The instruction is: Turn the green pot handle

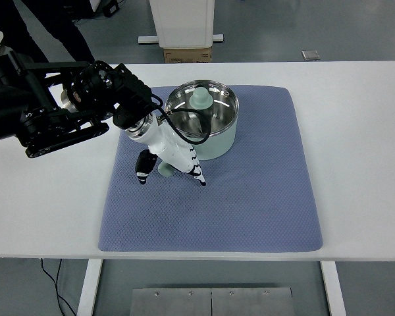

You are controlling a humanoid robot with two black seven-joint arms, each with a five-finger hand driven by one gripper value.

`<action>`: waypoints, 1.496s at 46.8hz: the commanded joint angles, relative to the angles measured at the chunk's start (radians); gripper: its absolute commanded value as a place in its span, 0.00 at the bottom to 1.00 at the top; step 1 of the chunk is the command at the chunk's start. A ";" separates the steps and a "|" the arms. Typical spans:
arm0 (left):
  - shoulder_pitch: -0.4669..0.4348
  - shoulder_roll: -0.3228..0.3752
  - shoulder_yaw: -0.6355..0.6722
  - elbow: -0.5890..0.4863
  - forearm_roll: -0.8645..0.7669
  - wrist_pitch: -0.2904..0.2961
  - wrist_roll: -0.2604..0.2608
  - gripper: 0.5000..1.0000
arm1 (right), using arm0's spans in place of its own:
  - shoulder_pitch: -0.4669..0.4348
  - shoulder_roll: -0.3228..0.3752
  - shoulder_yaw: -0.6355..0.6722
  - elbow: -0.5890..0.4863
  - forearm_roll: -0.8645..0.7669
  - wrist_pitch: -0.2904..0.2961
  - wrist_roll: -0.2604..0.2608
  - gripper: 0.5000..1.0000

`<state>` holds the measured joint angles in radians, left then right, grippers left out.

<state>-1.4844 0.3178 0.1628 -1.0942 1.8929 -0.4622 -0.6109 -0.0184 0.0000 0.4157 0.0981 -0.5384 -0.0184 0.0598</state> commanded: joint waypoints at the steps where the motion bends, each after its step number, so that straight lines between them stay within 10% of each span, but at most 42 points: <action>1: 0.000 0.007 0.000 -0.001 0.000 0.000 0.000 1.00 | 0.000 0.000 0.000 0.002 0.000 0.000 0.000 1.00; 70: 0.000 0.139 0.049 0.088 0.057 0.031 0.000 1.00 | 0.000 0.000 0.000 -0.001 0.000 0.000 0.000 1.00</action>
<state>-1.4863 0.4582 0.2118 -1.0300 1.9401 -0.4453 -0.6109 -0.0183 0.0000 0.4157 0.0975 -0.5384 -0.0184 0.0597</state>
